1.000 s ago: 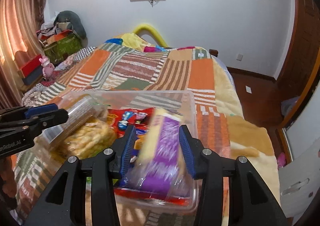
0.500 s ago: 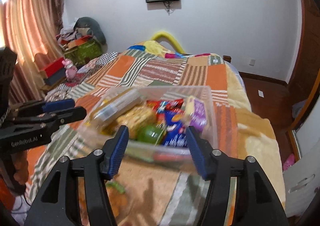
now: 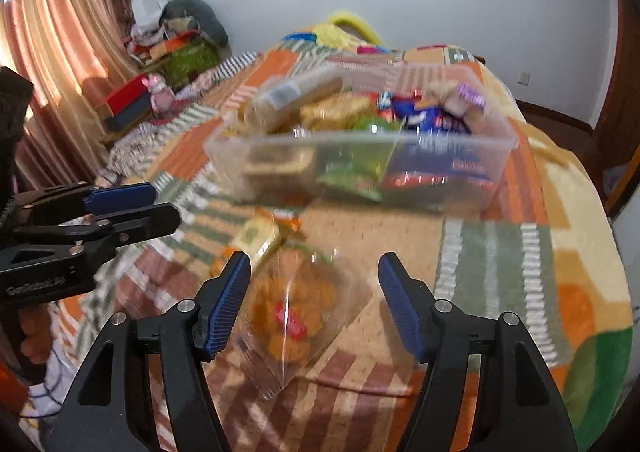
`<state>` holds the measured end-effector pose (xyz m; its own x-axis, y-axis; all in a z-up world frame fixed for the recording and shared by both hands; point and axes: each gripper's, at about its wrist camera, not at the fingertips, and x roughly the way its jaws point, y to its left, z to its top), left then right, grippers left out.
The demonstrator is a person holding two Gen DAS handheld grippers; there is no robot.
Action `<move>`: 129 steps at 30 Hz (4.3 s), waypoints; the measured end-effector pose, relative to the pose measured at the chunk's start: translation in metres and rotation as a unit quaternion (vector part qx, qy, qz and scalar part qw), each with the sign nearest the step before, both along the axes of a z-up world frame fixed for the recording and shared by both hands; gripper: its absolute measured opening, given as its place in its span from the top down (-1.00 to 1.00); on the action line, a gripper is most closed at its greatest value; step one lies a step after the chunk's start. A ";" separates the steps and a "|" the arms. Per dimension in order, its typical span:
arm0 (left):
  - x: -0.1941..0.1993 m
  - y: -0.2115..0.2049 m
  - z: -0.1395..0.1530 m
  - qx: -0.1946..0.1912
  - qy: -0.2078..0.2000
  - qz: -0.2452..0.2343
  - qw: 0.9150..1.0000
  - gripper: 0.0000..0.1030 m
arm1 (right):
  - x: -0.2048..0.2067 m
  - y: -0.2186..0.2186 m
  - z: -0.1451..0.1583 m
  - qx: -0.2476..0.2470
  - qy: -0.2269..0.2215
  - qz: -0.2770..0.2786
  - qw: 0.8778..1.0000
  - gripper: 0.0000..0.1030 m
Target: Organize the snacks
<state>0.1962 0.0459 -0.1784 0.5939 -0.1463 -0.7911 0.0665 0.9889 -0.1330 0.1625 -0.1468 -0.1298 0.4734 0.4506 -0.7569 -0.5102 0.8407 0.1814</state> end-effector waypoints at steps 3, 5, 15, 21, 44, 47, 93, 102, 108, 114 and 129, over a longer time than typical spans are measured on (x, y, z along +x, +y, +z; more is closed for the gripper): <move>-0.003 0.000 -0.013 -0.006 0.017 0.002 1.000 0.10 | 0.001 0.002 -0.011 0.004 0.017 -0.001 1.000 -0.25; -0.005 -0.001 -0.018 -0.010 0.023 0.001 1.000 0.10 | 0.002 0.002 -0.015 0.012 0.024 -0.006 1.000 -0.32; 0.005 -0.014 -0.032 -0.032 0.037 -0.004 0.999 0.10 | 0.000 -0.001 -0.024 0.048 0.052 0.015 0.997 -0.08; 0.016 -0.026 -0.036 -0.033 0.042 -0.014 0.998 0.07 | -0.007 -0.013 -0.017 0.041 0.027 0.005 0.999 0.09; 0.039 -0.039 0.014 -0.022 -0.041 -0.014 0.999 0.34 | 0.016 -0.046 0.033 0.059 -0.046 -0.046 0.996 0.15; 0.048 -0.043 0.031 -0.011 -0.069 -0.009 0.998 0.34 | 0.025 -0.047 0.044 0.065 -0.059 -0.048 0.995 0.15; 0.023 -0.023 0.158 -0.012 -0.233 0.026 0.972 0.08 | 0.014 -0.053 0.151 0.088 -0.187 -0.044 0.977 0.06; -0.060 -0.026 0.198 -0.006 -0.310 0.029 0.950 -0.36 | -0.043 -0.060 0.188 0.117 -0.249 -0.046 0.960 -0.13; -0.086 -0.030 0.202 0.009 -0.332 0.035 0.943 -0.89 | -0.051 -0.056 0.186 0.120 -0.263 -0.063 0.955 -0.67; -0.092 -0.030 0.198 0.010 -0.331 0.037 0.943 -0.99 | -0.064 -0.056 0.182 0.117 -0.276 -0.079 0.951 -1.00; -0.097 -0.032 0.189 0.016 -0.324 0.040 0.945 -0.99 | -0.079 -0.057 0.177 0.100 -0.287 -0.083 0.949 -1.00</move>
<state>0.0991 0.0140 0.0108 0.9632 -0.0626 -0.2616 0.0482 0.9970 -0.0611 0.0832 -0.2033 0.0471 0.8591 0.4406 -0.2605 -0.4361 0.8965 0.0781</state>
